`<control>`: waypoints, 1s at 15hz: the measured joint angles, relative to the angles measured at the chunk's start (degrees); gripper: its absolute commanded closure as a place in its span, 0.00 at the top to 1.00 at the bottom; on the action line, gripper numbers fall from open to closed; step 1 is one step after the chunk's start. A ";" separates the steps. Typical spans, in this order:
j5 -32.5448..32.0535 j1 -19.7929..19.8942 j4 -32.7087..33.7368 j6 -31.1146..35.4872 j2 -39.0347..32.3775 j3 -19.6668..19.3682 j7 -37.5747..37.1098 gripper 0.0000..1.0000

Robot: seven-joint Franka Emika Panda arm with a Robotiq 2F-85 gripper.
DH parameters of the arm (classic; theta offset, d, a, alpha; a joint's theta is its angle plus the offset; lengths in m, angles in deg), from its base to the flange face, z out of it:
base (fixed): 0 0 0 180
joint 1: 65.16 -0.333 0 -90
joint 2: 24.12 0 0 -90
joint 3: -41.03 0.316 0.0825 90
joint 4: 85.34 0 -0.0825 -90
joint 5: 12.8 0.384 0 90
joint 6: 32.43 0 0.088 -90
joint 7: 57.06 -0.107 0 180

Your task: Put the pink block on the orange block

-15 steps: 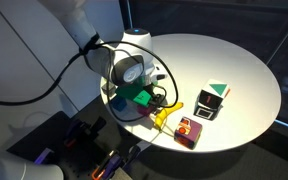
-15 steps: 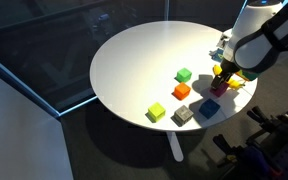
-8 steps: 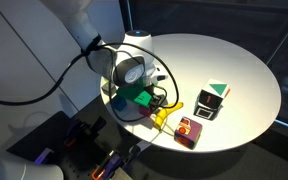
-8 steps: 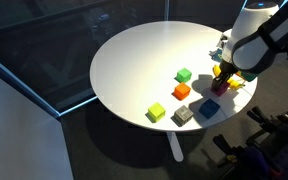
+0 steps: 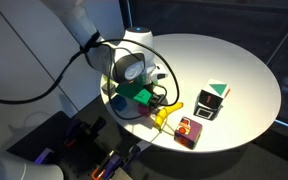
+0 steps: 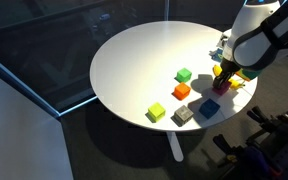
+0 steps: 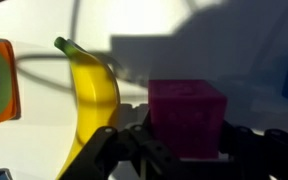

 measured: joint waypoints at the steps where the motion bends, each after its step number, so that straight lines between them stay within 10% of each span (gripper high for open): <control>1: -0.04 -0.02 -0.01 -1.19 0.77 0.00 0.01 0.25; 15: -1.53 -3.84 -0.59 -10.76 10.44 1.24 0.01 0.25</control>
